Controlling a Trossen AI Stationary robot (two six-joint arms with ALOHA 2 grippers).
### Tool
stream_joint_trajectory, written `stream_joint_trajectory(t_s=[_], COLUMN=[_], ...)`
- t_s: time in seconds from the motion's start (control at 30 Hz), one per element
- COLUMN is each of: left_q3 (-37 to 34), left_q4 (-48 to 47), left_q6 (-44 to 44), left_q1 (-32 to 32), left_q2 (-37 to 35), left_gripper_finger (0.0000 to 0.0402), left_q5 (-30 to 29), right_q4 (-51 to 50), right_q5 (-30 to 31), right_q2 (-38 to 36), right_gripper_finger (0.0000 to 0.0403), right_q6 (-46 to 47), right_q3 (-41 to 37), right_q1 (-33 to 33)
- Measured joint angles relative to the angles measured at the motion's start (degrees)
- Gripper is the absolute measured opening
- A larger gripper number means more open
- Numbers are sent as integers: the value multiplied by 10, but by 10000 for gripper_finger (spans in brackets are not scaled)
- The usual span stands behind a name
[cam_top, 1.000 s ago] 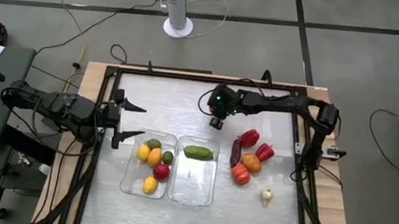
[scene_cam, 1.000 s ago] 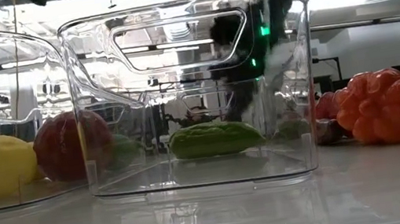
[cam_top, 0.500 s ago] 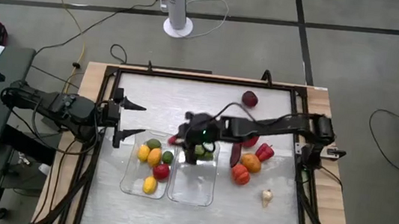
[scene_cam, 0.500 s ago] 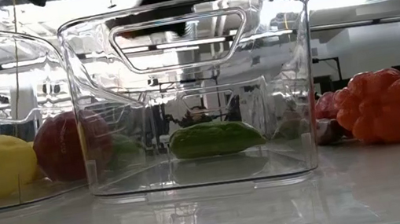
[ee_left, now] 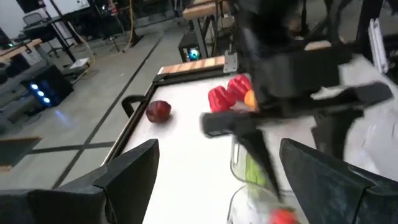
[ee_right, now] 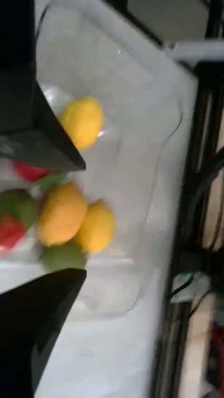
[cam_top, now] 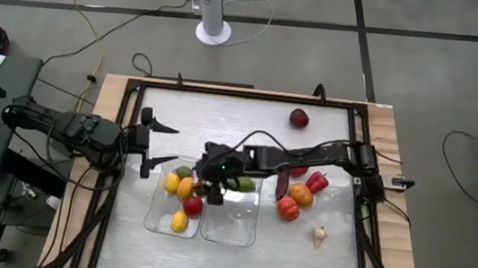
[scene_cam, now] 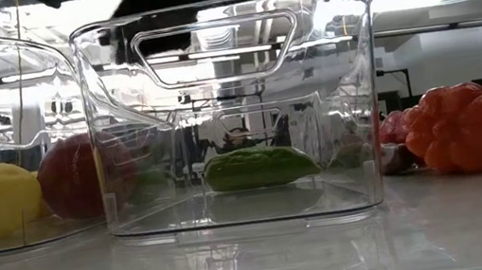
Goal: Sort produce into baskets
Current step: Put the apple into the left transparent bin
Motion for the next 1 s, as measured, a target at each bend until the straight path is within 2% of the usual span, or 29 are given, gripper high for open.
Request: stream_joint_trajectory(t_s=[0.03, 0.1, 0.23, 0.3, 0.43, 0.57, 0.7, 0.87, 1.0], left_q3=[0, 0, 0, 0, 0, 0, 0, 0, 0], left_q4=[-1, 6, 10, 11, 9, 10, 10, 10, 9], left_q6=[6, 14, 33, 39, 41, 41, 39, 38, 35], left_q1=[0, 0, 0, 0, 0, 0, 1, 1, 1], left_q2=[2, 5, 9, 9, 8, 9, 9, 9, 9], left_gripper_finger=[320, 320, 320, 320, 320, 320, 320, 320, 320], left_q5=[0, -8, -26, -28, -28, -28, -28, -29, -29], right_q4=[-25, -117, -260, -277, -230, -112, -14, 36, 65], right_q5=[7, 61, 244, 290, 318, 318, 289, 176, 117], right_q2=[-2, -21, -81, -119, -213, -296, -332, -325, -298], right_gripper_finger=[305, 324, 336, 335, 330, 332, 342, 372, 397], right_q6=[7, 22, 52, 75, 96, 98, 121, 102, 99], right_q3=[7, 15, -3, -42, -169, -323, -440, -501, -501], right_q1=[-5, -12, -37, -56, -108, -193, -289, -405, -469])
